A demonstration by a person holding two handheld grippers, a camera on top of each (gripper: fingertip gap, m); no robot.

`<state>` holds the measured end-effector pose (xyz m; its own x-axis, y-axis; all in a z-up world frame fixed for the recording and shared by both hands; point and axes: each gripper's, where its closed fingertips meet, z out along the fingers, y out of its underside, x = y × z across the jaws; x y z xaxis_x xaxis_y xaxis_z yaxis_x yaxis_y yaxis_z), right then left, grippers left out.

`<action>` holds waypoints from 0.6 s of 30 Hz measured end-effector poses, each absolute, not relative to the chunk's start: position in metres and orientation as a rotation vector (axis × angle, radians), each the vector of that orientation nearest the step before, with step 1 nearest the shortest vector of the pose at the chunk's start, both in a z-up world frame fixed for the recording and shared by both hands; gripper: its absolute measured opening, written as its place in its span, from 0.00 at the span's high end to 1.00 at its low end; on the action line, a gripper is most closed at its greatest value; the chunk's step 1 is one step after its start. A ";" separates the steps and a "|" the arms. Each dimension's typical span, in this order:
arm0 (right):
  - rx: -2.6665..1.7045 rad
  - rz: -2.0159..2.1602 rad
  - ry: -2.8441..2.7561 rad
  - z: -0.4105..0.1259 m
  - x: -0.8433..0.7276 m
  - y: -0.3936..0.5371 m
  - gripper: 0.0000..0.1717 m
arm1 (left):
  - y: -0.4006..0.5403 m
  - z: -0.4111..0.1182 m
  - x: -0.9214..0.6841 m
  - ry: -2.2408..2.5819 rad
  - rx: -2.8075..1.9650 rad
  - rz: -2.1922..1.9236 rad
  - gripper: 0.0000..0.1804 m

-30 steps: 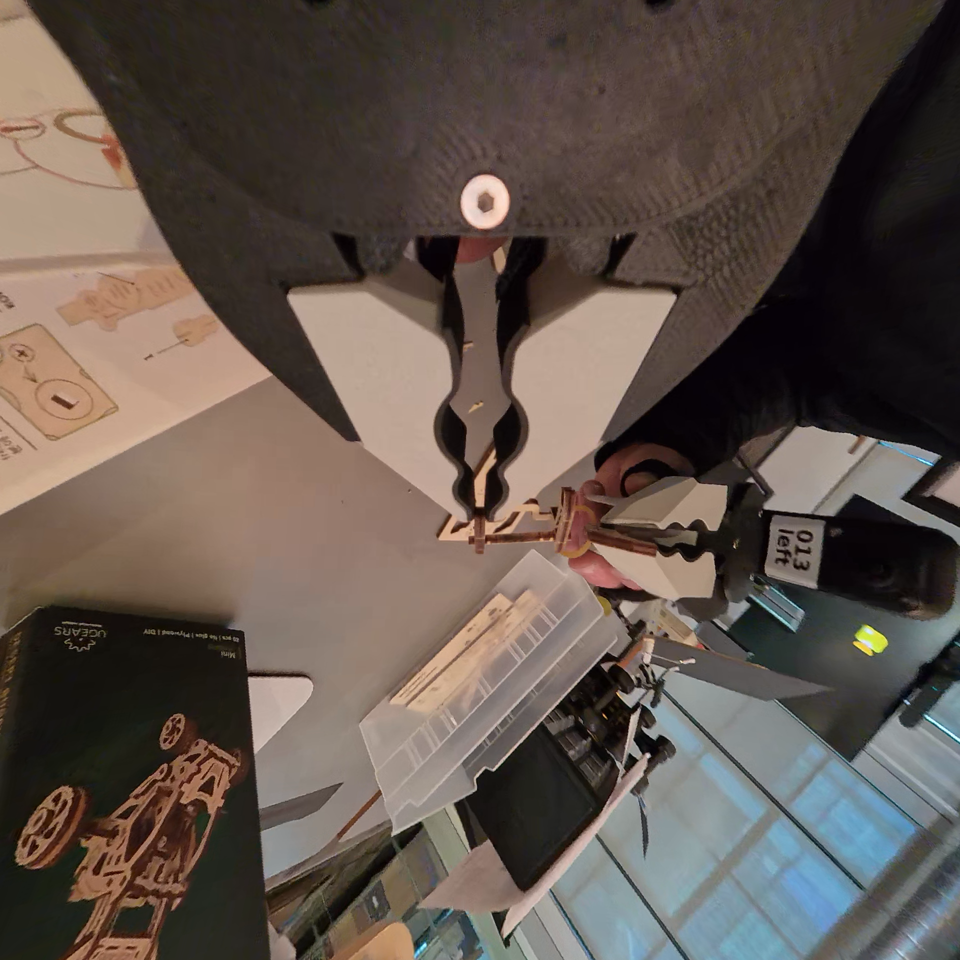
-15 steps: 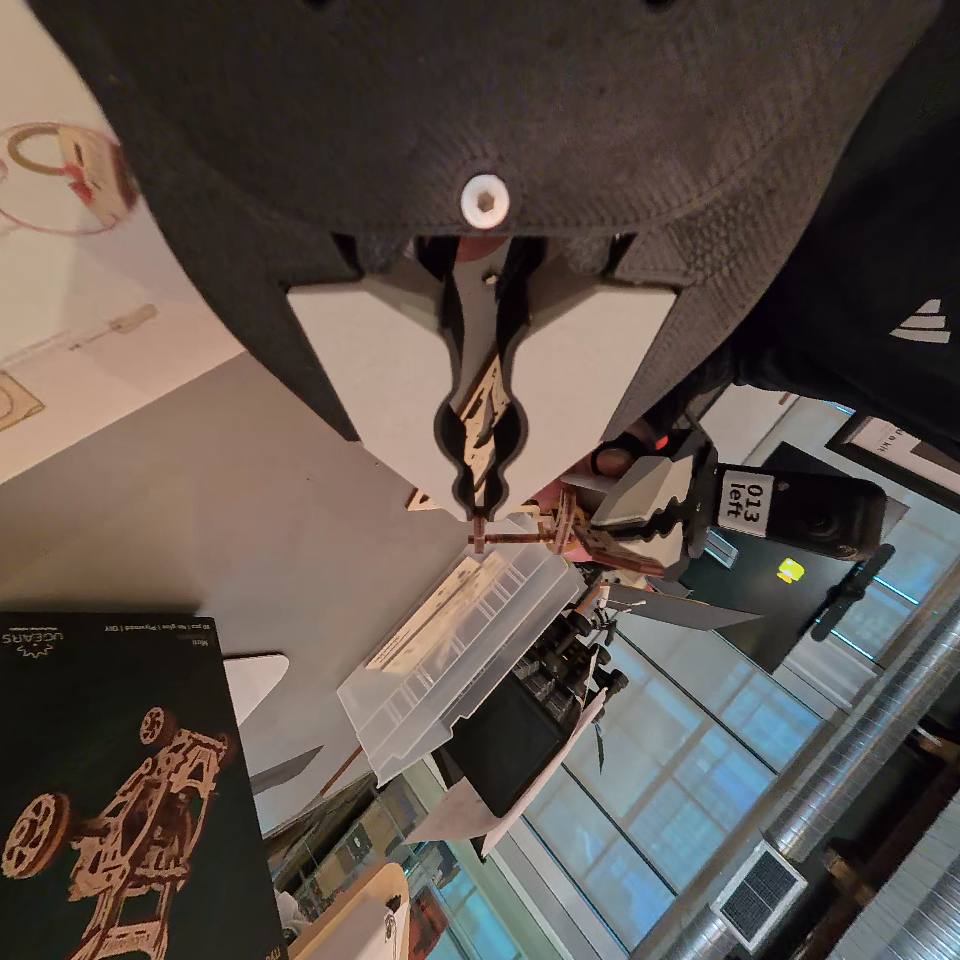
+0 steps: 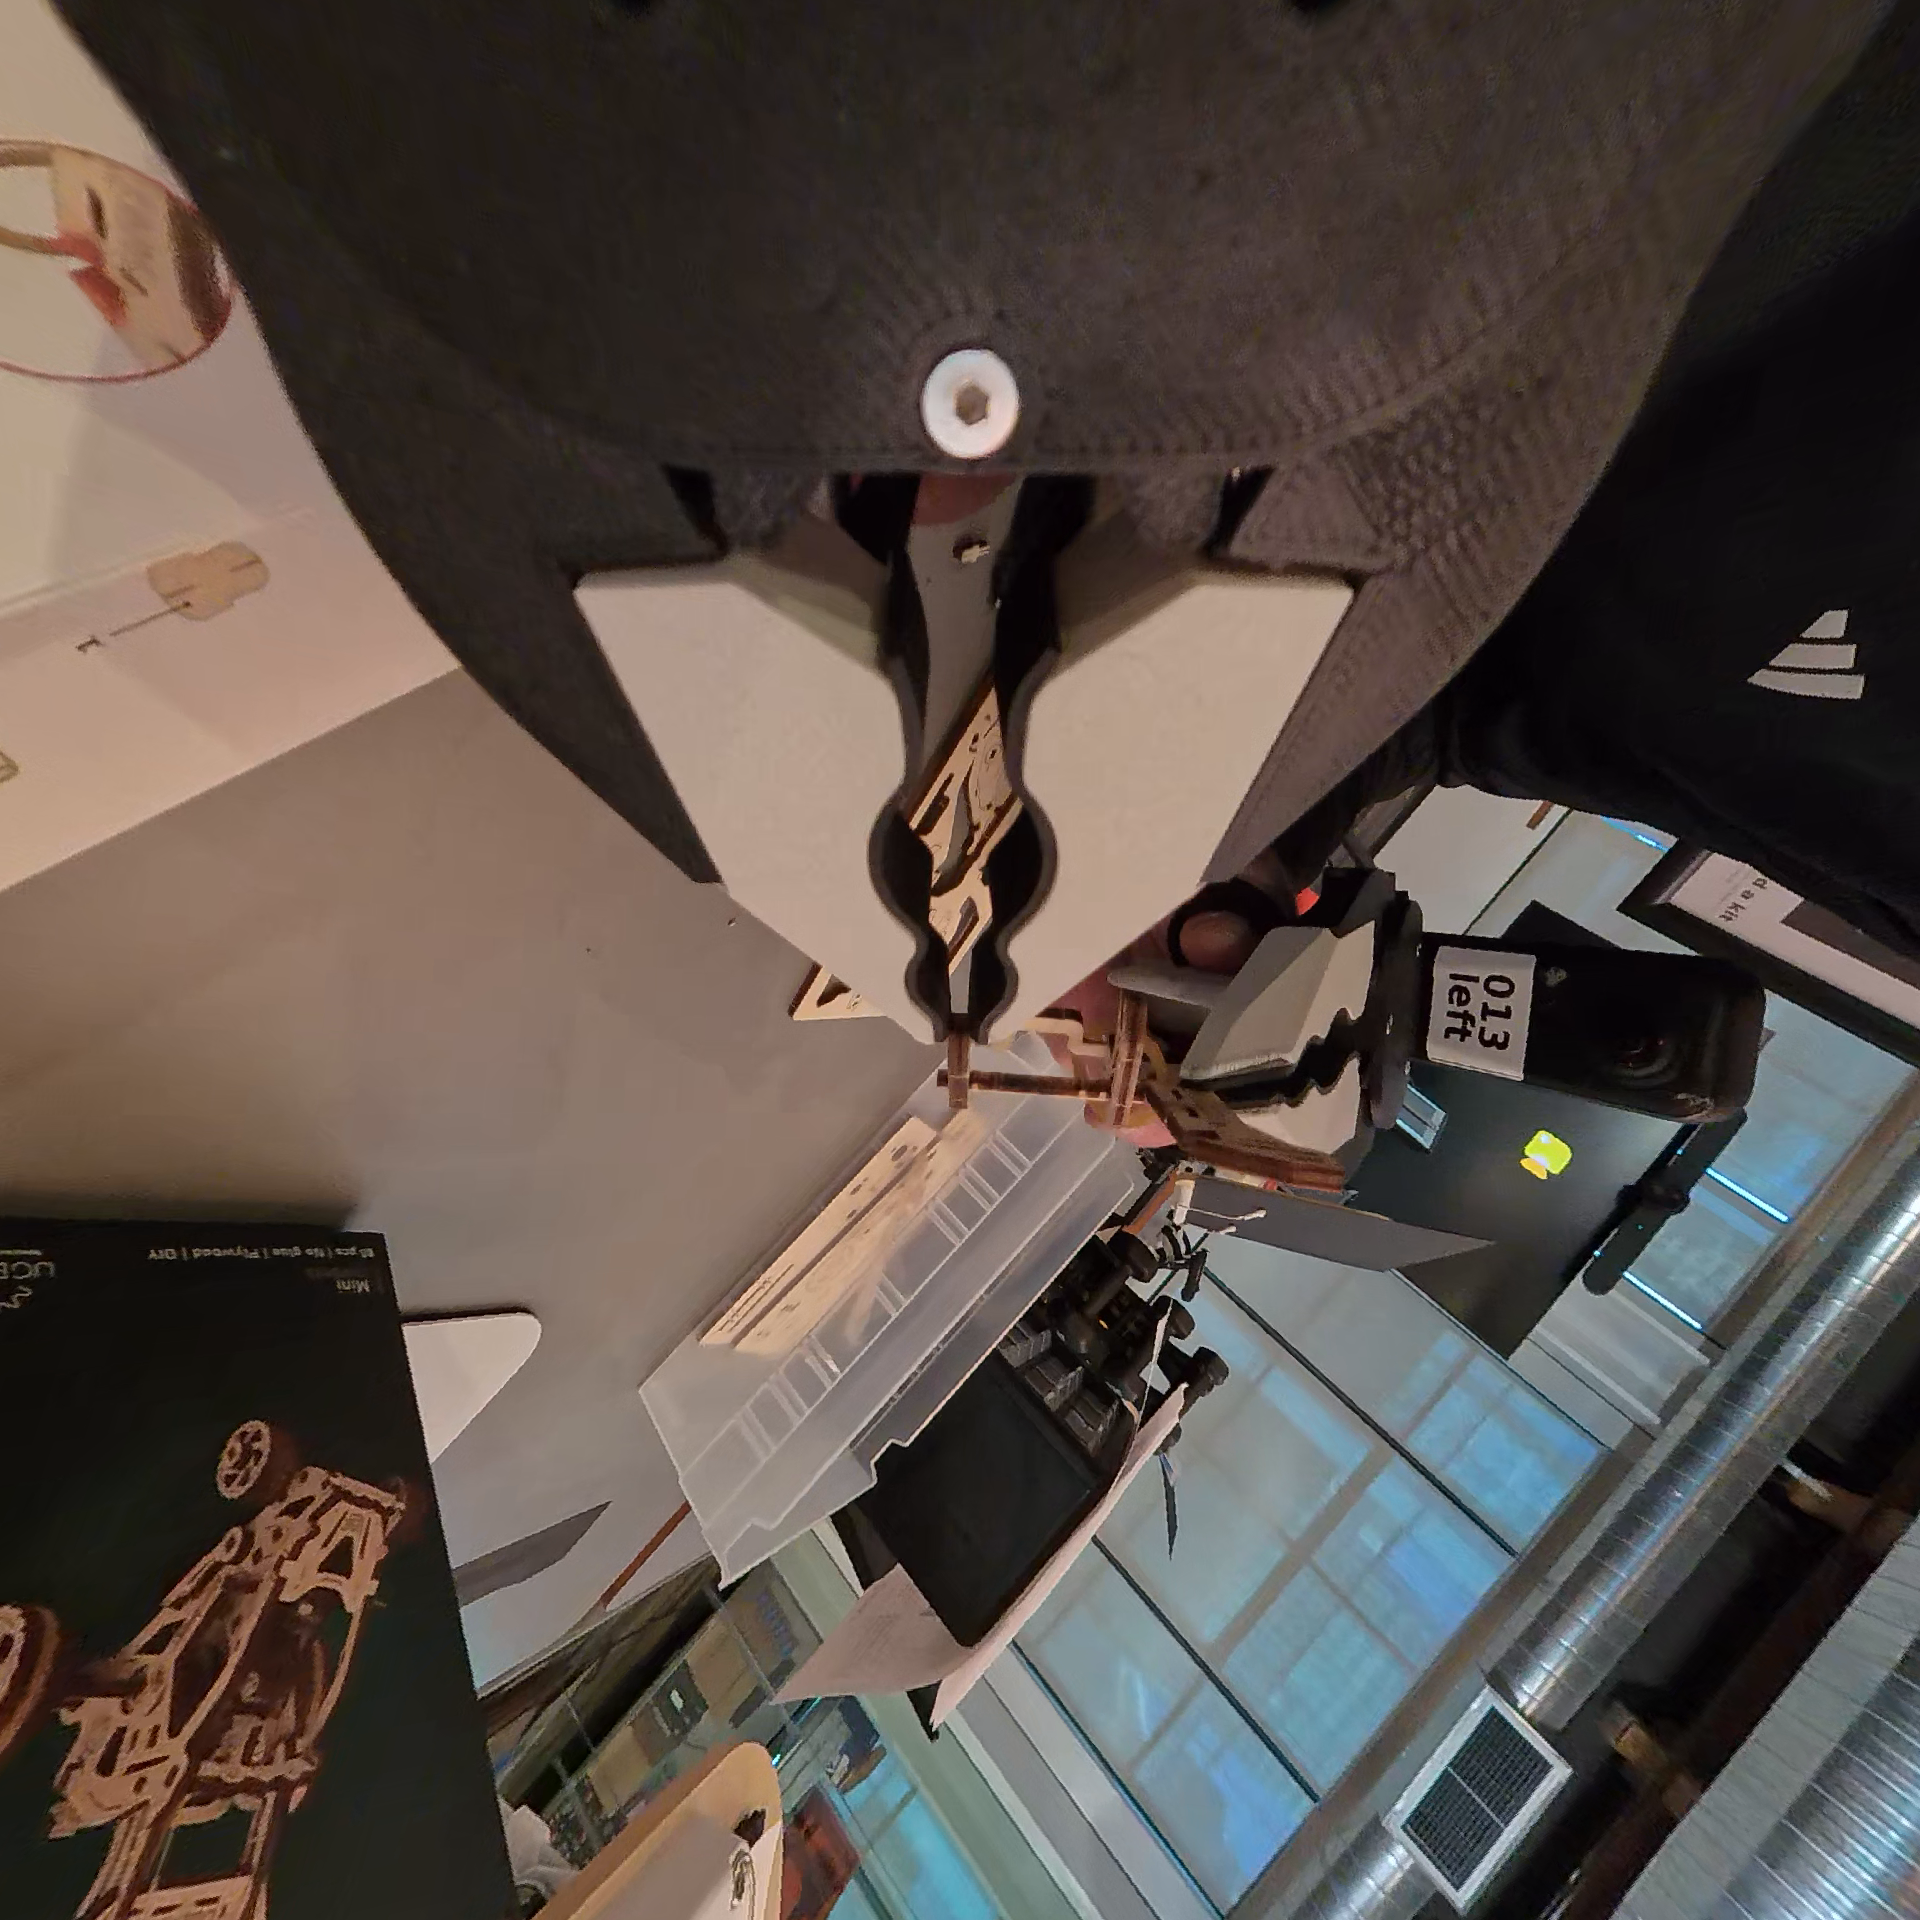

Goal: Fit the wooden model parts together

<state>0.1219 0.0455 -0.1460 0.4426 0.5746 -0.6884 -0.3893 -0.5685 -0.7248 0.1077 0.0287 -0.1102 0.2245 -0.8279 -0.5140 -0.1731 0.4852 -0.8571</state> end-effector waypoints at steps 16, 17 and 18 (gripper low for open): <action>-1.791 1.196 -0.248 -0.147 0.120 0.045 1.00 | 0.032 -0.111 0.109 1.291 -1.024 -0.620 1.00; -1.792 1.193 -0.253 -0.147 0.120 0.045 1.00 | 0.032 -0.111 0.108 1.291 -1.028 -0.627 1.00; -1.794 1.185 -0.261 -0.147 0.120 0.045 1.00 | 0.032 -0.112 0.108 1.296 -1.028 -0.631 1.00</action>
<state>0.1202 0.0446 -0.1473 0.5102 0.6088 -0.6075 -0.2973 -0.5379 -0.7888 0.1083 0.0318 -0.1118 0.2056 -0.8586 -0.4696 -0.1599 0.4439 -0.8817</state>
